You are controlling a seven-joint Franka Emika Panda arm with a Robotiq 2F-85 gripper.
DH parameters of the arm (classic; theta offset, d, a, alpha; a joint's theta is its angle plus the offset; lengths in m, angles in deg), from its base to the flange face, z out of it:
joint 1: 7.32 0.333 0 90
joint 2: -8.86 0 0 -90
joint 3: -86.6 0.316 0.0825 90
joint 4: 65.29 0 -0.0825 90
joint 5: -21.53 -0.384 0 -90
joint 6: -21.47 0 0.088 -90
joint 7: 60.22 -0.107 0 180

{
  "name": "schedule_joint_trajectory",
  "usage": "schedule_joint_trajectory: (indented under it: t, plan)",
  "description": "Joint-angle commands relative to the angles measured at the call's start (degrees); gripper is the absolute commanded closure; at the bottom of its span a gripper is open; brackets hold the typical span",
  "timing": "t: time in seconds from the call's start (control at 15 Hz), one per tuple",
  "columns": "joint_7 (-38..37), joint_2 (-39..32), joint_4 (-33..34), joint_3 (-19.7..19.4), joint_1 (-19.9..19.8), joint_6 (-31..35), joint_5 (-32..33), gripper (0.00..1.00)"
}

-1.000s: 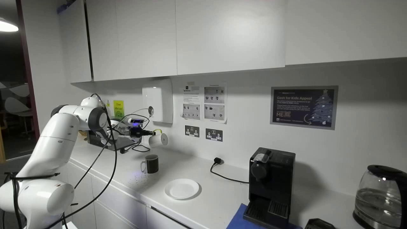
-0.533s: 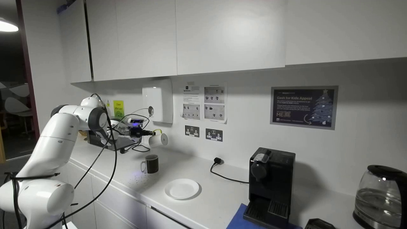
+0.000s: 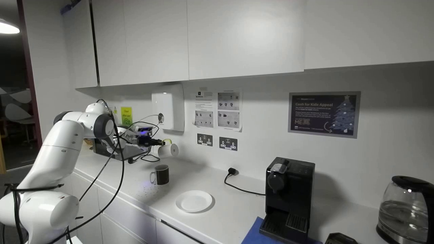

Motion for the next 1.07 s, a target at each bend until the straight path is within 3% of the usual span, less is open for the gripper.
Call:
schedule_joint_trajectory:
  t: [0.0,1.0]
  plan:
    - [-2.99,3.47,-1.81,0.25,-0.39,-0.74,-2.05,0.95]
    - [-11.70,8.78,-3.15,0.38,-2.13,0.67,-6.17,0.95]
